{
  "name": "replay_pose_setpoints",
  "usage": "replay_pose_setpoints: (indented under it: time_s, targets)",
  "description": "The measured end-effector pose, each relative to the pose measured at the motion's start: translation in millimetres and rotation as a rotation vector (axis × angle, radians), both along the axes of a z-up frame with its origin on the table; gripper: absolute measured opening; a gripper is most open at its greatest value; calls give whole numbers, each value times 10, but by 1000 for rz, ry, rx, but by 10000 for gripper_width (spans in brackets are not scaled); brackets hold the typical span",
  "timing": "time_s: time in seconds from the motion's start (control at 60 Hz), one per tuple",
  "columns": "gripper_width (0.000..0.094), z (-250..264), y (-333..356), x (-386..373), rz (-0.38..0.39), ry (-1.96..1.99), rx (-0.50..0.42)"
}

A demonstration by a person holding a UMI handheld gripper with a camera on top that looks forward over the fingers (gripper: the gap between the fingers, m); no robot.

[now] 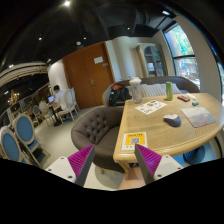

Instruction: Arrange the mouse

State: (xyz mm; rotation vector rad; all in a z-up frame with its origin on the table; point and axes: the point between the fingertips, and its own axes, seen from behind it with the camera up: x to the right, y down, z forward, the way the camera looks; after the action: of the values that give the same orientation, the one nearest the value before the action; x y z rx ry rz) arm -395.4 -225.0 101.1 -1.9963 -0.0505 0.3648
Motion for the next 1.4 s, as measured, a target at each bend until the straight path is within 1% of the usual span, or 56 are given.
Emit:
replay_pose_setpoints:
  time_s: [0.133,0.217,0.3,0.383,0.467,0.517,0.633,0.717,0.783,0.883,0.917,1.0,1.167,1.267,1.367,1.4]
  targets:
    - [829,-53,16,24,-3,0,-24]
    - [831,-80,91,120,-9,-12,-22]
    - [831,-158,206,302,-28,-40,-21]
    - [824,-312,339,623,-56,-67,-47]
    - [826,-513,566,1009,-97,-91,-80]
    - [828,-599,727,1307,-136,-115,-92]
    - [824,-663,1150,2031,-236,-152,-79]
    - [820,-798,1415,2413,-269,-178,-107]
    - [817,-924,1589,2562,-258,-188,-137]
    - [809,-1105,1763,2605,-199,-197,-185]
    - [803,-1090,1865,2638,-187,-218,-167]
    - [799,-1136,2012,2638,-160,-233,-188]
    - [776,-1140,2323,2683,-132,-239,-221]
    - [706,-1145,2523,2667,-128,-235,-227]
    - [574,-1152,2701,2678,-132,-230,-222]
    - [574,-1156,2733,2679,-141,-227,-219]
